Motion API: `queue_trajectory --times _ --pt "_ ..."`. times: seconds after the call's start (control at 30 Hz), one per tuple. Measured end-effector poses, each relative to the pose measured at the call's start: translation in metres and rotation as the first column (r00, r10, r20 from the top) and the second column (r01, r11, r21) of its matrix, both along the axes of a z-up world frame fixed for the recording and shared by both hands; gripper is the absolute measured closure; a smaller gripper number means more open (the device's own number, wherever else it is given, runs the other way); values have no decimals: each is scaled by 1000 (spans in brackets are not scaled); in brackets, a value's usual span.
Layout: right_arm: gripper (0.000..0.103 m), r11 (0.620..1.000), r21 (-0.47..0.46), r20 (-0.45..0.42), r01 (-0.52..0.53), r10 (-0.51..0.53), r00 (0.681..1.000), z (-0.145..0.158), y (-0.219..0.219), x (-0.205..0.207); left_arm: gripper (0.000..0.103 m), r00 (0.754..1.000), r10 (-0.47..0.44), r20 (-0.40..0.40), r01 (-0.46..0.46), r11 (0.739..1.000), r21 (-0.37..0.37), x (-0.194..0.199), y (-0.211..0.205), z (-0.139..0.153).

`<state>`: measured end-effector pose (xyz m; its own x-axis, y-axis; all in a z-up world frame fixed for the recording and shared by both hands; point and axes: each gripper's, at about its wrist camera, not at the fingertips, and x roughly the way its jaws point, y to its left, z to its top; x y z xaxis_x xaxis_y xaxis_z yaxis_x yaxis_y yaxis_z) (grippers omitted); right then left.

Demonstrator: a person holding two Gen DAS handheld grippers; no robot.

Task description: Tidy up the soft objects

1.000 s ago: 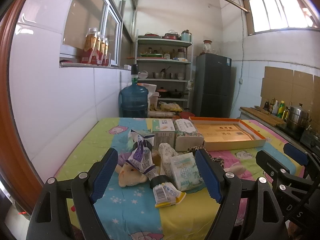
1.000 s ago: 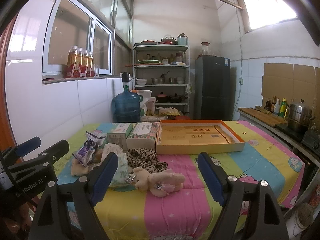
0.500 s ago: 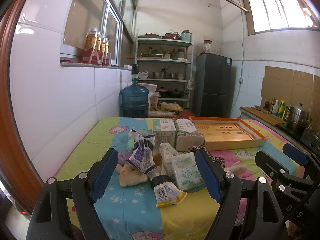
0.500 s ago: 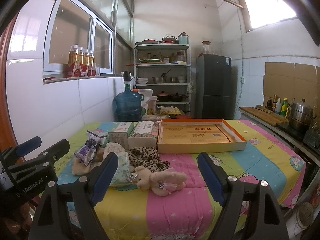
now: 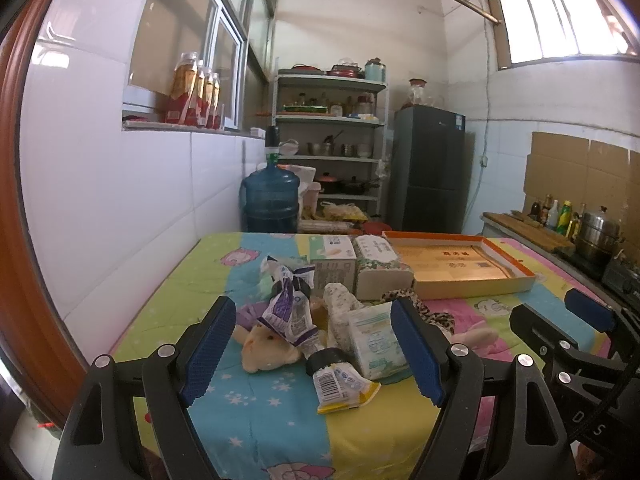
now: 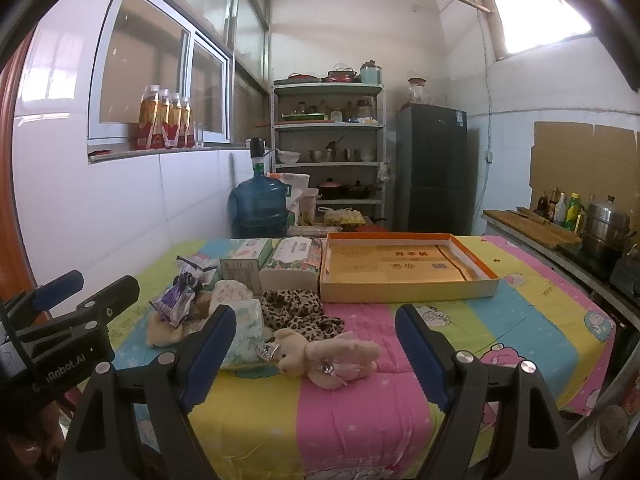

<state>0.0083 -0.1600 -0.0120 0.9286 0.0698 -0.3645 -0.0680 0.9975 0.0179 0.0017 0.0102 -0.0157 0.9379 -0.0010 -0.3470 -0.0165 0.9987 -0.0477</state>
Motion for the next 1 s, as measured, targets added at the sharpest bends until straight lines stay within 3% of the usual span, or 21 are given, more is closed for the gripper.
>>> queue_trajectory --times 0.37,0.63,0.87,1.0 --pt "21 1000 -4 -47 -30 30 998 -17 0 13 22 999 9 -36 -9 1000 -20 15 13 -15" --pt "21 996 -62 -53 -60 57 997 -40 4 24 22 999 -1 -46 -2 998 -64 26 32 -43" --pt "21 996 -33 -88 -84 81 993 -60 -1 41 22 992 -28 -123 15 994 -105 42 44 -76" --pt "21 995 -14 -88 -96 94 992 -68 -5 48 22 990 -57 -126 44 994 -103 48 38 -84"
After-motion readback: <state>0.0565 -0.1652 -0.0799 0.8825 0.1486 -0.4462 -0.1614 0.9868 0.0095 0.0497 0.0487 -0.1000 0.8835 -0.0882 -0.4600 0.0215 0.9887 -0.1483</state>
